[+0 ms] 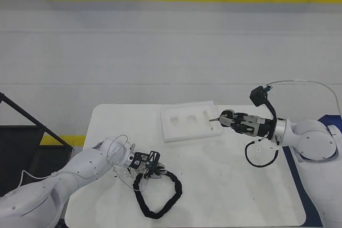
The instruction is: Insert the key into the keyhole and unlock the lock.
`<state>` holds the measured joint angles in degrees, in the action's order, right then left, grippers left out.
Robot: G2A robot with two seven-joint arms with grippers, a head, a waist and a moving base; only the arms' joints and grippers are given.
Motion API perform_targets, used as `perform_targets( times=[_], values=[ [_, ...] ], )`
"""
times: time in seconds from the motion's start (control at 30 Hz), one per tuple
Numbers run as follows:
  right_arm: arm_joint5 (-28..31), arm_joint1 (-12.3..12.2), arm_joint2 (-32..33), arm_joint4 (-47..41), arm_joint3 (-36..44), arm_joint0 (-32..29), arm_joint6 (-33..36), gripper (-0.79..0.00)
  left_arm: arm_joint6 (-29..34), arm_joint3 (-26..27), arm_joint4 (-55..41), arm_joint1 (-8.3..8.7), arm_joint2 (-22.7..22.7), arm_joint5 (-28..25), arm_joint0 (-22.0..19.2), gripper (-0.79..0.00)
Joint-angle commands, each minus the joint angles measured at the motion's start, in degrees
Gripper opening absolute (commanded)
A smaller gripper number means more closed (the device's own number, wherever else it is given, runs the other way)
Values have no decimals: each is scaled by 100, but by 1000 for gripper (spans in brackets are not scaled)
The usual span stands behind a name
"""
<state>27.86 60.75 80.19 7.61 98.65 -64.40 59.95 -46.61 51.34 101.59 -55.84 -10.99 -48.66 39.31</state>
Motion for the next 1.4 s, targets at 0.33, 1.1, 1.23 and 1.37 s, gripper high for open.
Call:
perform_targets(
  times=[0.33, 1.1, 1.23, 1.37],
  values=[
    [0, 0, 0, 0, 0, 0, 0, -785, -625, -30, -153, -2, -221, 74, 0, -785],
    [-633, -51, -60, -57, 205, -37, 275, -785, -774, 2317, -1218, 1124, -1093, -128, 135, -785],
    [-818, -87, -64, -177, 391, 0, 553, -785, -753, 2649, -1305, 1244, -1385, -145, 101, -785],
    [-1040, -124, -24, -231, 651, -4, 705, -785, -650, 2885, -1509, 1277, -1621, -164, 97, -785]
  ],
)
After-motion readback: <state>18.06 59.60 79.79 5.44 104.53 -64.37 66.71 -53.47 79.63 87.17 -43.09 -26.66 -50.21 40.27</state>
